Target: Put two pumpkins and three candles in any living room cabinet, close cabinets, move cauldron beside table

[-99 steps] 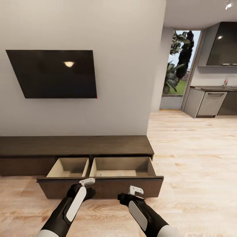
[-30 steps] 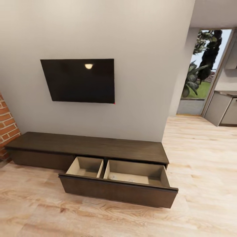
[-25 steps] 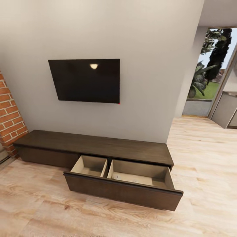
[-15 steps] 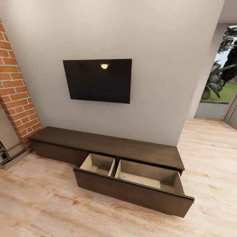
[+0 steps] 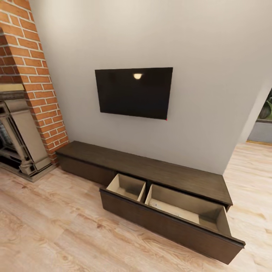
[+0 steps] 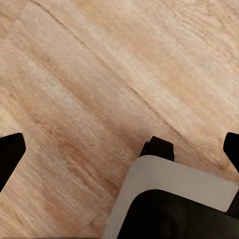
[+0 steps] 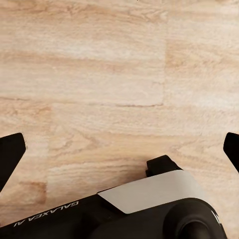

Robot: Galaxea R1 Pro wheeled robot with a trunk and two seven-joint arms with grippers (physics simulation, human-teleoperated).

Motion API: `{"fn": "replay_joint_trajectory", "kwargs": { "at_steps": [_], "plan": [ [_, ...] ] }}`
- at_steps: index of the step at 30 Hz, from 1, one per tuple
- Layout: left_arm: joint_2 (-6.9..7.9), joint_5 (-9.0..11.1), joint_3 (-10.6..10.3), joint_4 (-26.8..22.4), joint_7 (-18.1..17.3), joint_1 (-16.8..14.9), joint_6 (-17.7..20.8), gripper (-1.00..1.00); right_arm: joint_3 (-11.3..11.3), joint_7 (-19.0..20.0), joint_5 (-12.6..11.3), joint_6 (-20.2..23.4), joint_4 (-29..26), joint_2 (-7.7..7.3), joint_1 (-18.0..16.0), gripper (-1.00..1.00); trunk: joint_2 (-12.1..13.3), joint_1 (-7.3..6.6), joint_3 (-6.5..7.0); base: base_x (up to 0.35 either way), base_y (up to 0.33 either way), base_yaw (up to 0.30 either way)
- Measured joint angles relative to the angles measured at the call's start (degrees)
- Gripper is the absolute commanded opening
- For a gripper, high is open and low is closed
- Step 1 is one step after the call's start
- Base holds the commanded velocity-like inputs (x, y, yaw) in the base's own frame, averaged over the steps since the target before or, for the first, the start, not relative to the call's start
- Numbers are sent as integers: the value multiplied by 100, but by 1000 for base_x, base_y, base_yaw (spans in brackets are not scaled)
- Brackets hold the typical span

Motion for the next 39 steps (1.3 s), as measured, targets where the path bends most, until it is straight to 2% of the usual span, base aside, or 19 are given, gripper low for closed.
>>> {"fn": "replay_joint_trajectory", "kwargs": {
  "at_steps": [39],
  "plan": [
    [0, 0, 0, 0, 0, 1, 0, 100, 8, 2, 17, 0, 0, 0, 0, 100, 0, 0, 0, 0, 0, 283]
  ]
}}
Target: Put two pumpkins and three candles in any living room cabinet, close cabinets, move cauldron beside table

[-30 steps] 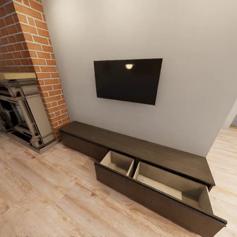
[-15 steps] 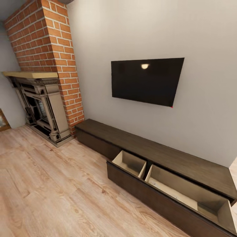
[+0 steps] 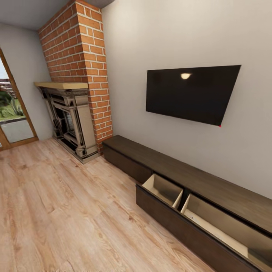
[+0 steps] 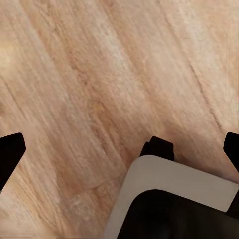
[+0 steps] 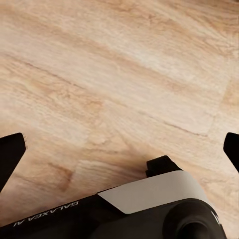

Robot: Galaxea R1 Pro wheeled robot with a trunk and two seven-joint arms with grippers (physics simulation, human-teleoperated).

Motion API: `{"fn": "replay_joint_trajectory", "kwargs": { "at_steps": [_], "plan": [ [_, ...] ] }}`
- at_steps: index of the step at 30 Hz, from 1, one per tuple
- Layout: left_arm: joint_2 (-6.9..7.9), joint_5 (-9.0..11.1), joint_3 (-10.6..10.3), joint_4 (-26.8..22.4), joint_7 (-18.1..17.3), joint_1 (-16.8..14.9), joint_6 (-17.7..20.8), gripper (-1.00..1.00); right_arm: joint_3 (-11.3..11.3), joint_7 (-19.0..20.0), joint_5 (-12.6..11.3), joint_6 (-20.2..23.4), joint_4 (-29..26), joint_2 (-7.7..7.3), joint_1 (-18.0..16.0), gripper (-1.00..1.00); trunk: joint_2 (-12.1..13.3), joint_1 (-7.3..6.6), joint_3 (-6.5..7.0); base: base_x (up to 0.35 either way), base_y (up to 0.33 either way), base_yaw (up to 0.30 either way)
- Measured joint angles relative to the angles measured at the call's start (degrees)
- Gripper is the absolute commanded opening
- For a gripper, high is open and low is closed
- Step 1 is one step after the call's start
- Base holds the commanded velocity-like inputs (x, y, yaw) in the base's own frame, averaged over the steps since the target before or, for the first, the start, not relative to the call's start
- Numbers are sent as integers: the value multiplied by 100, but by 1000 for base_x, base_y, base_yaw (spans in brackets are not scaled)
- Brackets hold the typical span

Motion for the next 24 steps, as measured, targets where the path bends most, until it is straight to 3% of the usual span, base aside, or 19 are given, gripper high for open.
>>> {"fn": "replay_joint_trajectory", "kwargs": {
  "at_steps": [24],
  "plan": [
    [0, 0, -1, 1, 0, 1, 0, 100, 1, -1, 9, -1, 0, 0, 0, 100, 0, 0, 0, 0, 0, 283]
  ]
}}
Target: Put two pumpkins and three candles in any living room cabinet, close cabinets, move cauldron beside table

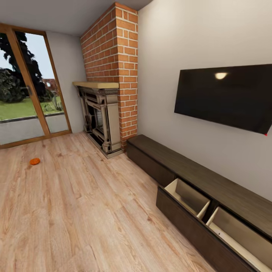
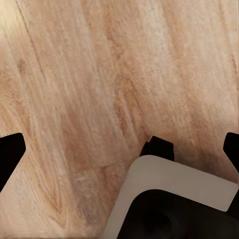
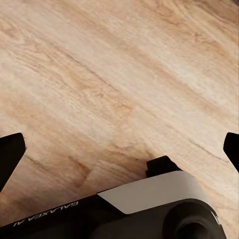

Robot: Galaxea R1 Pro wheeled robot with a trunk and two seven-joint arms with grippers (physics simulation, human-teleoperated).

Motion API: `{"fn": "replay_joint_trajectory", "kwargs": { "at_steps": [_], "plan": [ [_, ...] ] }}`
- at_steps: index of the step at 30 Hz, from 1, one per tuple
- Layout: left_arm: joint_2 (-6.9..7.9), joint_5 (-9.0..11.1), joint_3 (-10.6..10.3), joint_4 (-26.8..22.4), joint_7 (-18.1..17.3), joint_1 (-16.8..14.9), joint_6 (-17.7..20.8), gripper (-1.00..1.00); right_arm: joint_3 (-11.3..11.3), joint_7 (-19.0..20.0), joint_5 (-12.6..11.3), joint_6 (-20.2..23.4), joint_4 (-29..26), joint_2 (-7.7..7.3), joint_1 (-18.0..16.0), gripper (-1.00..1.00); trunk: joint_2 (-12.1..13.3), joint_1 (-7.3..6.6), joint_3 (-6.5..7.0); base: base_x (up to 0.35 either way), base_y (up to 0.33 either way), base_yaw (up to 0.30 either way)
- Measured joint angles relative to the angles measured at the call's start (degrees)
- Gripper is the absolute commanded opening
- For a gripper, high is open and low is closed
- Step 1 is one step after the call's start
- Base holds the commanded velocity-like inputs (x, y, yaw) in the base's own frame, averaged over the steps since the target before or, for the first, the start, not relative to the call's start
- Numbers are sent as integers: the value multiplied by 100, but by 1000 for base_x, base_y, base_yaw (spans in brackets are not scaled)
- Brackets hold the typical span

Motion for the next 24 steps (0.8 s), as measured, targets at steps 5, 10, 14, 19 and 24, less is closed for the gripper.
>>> {"fn": "replay_joint_trajectory", "kwargs": {
  "at_steps": [5, 10, 14, 19, 24],
  "plan": [
    [0, 0, 1, -2, 0, 1, 0, 100, 0, 0, 2, 0, 0, 0, 0, 100, 0, 0, 0, 0, 0, 283],
    [0, 0, 0, -2, 0, 1, 0, 100, 0, 4, 3, 0, 0, 0, 0, 100, 0, 0, 0, 0, 0, 283],
    [0, 0, -3, -1, 0, 1, 0, 100, 0, 3, 8, 0, 0, 0, 0, 100, 0, 0, 0, 0, 0, 283],
    [0, 0, -1, -1, 0, 0, 0, 100, 0, 1, 18, 0, 0, 0, 0, 100, 0, 0, 0, 0, 0, 283],
    [0, 0, 0, -1, 0, -2, 0, 100, 0, 3, 25, 0, 0, 0, 0, 100, 0, 0, 0, 0, 0, 283]
  ]
}}
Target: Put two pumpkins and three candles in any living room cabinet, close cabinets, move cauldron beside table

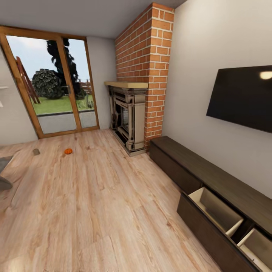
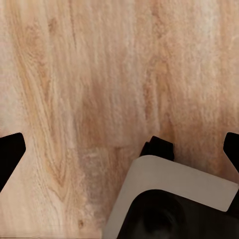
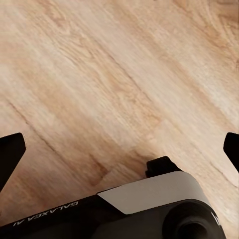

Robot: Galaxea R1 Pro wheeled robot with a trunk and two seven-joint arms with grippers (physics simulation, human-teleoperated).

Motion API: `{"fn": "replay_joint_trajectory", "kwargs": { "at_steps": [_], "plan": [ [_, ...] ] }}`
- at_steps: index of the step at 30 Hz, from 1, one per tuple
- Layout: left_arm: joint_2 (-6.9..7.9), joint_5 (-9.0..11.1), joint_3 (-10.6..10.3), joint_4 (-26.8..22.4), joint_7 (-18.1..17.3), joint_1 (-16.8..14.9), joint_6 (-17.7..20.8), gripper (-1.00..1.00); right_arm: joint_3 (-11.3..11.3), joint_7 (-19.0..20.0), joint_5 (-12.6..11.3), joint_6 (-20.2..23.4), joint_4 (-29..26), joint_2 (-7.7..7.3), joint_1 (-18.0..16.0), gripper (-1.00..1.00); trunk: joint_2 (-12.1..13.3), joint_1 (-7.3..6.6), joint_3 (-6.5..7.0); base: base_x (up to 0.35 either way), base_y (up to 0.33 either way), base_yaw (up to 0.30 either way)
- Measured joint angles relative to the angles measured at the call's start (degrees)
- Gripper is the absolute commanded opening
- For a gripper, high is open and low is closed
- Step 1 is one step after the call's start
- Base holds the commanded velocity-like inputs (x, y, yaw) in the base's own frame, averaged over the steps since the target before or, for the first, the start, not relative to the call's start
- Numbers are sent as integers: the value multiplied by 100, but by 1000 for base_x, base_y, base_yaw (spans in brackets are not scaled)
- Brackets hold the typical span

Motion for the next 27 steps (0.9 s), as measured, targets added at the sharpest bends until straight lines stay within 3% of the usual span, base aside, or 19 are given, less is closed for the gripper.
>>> {"fn": "replay_joint_trajectory", "kwargs": {
  "at_steps": [27],
  "plan": [
    [0, 0, -1, 0, 0, 2, 0, 100, 0, -3, 1, 0, 0, 0, 0, 100, 0, 0, 0, 0, 0, 283]
  ]
}}
